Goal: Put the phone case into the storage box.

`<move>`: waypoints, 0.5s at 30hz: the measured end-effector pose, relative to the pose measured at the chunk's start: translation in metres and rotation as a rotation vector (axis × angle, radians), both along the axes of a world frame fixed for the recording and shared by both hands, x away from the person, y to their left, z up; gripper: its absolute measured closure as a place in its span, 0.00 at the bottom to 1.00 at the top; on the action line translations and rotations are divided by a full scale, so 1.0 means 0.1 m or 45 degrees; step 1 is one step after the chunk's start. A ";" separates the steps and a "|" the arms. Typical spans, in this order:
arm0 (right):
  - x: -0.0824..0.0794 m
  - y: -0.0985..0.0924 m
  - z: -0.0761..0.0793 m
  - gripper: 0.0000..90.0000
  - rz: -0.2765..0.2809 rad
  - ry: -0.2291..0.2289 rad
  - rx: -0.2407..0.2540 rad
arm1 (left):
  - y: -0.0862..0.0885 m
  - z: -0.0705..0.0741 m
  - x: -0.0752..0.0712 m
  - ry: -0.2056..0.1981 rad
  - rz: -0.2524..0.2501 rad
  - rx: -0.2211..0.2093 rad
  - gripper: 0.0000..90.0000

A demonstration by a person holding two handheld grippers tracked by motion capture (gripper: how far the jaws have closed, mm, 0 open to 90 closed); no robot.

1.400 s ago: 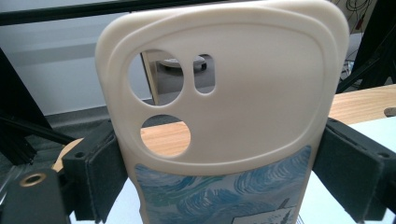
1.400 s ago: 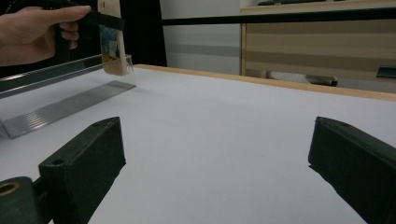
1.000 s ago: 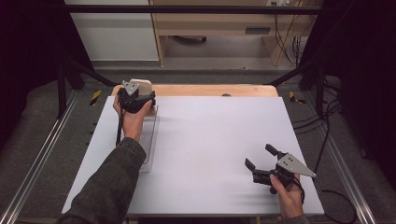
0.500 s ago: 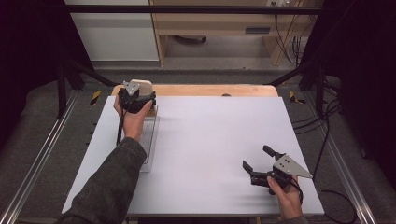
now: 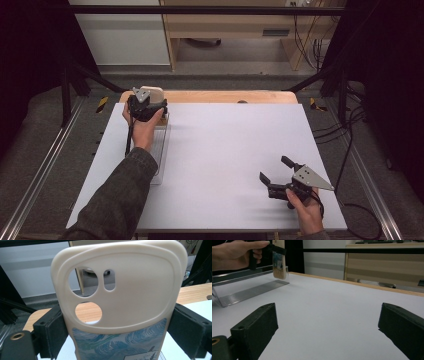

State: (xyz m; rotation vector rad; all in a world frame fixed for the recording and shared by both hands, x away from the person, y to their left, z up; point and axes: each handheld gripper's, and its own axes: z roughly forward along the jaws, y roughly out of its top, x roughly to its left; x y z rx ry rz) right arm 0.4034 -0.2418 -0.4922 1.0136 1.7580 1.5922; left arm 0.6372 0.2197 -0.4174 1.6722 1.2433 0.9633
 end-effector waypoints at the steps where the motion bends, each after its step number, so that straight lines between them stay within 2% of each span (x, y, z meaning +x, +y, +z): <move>1: 0.00 0.00 0.00 0.03 0.000 0.000 0.000 | 0.00 0.00 0.00 0.002 0.001 -0.004 0.11; 15: 0.02 0.01 -0.02 0.03 0.007 0.015 0.003 | 0.01 -0.03 0.01 0.018 0.001 -0.005 0.11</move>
